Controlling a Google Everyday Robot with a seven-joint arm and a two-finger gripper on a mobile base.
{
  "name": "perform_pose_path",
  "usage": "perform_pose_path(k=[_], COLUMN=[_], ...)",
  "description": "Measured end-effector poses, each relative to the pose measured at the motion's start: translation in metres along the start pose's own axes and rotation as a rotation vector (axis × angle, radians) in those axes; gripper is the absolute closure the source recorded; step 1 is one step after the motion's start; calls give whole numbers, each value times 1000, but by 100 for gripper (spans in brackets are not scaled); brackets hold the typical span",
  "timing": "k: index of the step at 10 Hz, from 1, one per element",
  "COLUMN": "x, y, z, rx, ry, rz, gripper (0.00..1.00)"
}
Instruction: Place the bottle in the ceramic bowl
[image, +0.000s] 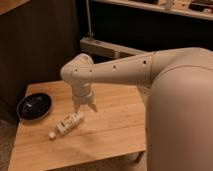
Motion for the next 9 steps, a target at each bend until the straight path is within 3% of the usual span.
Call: perform_pose_path(k=[5, 7, 9], x=[1, 6, 16], y=[0, 4, 9], z=[0, -2, -4], rx=[-3, -36, -59], ry=[1, -19, -40], rz=[-13, -103, -341], gripper=[35, 35, 35])
